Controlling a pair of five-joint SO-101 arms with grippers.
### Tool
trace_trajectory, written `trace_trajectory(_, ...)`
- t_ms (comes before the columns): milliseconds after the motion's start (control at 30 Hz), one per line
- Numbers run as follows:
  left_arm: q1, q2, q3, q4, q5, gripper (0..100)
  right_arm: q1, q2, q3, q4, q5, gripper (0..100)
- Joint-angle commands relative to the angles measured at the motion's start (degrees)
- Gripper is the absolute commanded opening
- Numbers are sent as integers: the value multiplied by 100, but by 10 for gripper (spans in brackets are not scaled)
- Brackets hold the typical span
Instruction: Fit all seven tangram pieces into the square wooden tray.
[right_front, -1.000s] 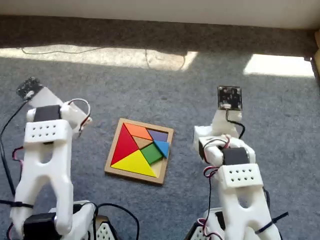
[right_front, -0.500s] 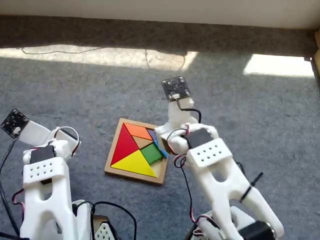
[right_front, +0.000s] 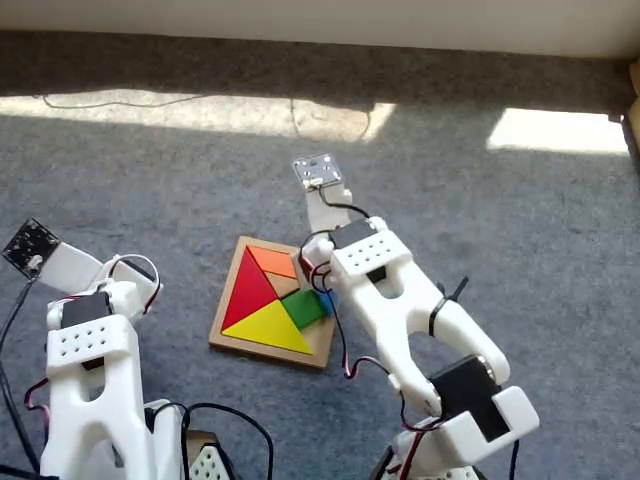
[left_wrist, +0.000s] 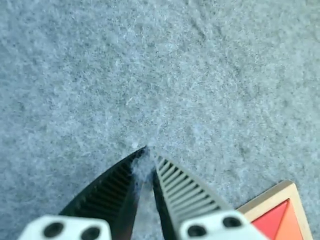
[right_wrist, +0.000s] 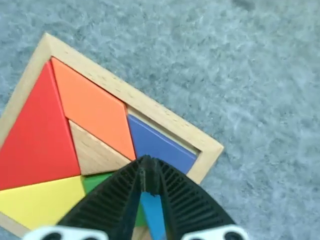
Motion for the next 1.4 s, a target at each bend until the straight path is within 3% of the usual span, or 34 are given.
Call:
trace_trajectory(0,-66,-119,-22,-70,-70,5,-136,4,-277,22,0,4)
trace_trajectory(433,-66,-119,-22,-70,-70,5,-848,-4,-303,769,0,4)
trace_trajectory(833,-66,-119,-22,-70,-70,5,-831,-119,-558,1613,9,4)
trace_trajectory(1167,-66,-119,-22,-70,-70,5,-321,-1332,-479,1587,9,4)
trace_trajectory(1367,-66,-119,-22,-70,-70,5,127,-1182,-22,1552,422,4)
